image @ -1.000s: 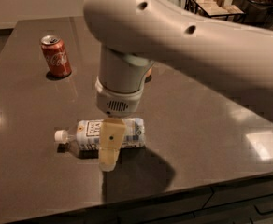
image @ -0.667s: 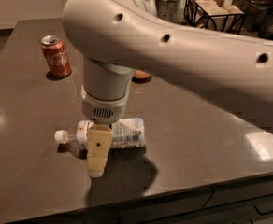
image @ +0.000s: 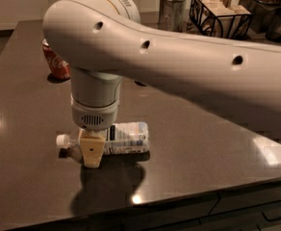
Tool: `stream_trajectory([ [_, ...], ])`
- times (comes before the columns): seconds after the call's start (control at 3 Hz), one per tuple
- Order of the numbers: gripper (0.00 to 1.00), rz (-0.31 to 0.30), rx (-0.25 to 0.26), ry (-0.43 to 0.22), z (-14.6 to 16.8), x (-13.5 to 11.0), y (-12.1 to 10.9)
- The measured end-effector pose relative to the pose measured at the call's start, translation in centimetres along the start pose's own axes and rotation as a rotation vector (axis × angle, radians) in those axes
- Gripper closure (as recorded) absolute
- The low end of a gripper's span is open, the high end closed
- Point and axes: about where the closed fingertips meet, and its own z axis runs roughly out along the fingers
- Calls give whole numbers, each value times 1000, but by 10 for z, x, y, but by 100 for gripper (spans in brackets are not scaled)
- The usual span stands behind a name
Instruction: Place blue plastic bottle upright
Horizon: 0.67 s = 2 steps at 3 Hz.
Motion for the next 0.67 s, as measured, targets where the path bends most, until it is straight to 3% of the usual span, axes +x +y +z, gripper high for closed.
stream_trajectory([
  [0.33,61,-8,-8,-9,-2,-2,-3],
  [0.67,84,-13,-13,-100,-22,0,-15],
])
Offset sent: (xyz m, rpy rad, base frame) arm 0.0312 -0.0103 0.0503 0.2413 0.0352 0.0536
